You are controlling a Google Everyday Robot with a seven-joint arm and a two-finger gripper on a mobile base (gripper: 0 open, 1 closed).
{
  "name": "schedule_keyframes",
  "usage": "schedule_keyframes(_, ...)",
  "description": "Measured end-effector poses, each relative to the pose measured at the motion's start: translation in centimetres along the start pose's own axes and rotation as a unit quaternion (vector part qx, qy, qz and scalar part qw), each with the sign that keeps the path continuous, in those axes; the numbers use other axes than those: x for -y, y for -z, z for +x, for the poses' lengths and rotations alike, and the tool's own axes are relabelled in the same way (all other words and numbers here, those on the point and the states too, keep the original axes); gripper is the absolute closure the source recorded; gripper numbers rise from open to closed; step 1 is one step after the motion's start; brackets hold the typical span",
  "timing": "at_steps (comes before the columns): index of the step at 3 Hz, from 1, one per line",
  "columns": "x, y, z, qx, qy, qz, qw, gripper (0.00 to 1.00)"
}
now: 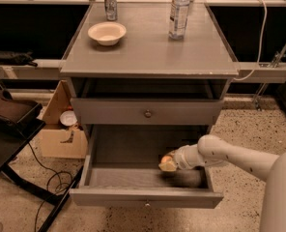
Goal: Place orange into middle drawer
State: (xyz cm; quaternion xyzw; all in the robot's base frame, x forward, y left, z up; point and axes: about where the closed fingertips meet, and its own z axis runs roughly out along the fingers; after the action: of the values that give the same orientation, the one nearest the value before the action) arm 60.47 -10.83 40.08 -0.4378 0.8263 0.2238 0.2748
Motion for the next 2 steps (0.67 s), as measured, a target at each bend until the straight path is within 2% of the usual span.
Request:
schedule_keyframes(1,0.2,-3.0,1.9,-0.009,-0.023,-0.005,0.9997,1.00)
schedule_keyframes(2,0.0,-4.2,2.5,-0.015,-0.042,-0.013,0.9989,0.82)
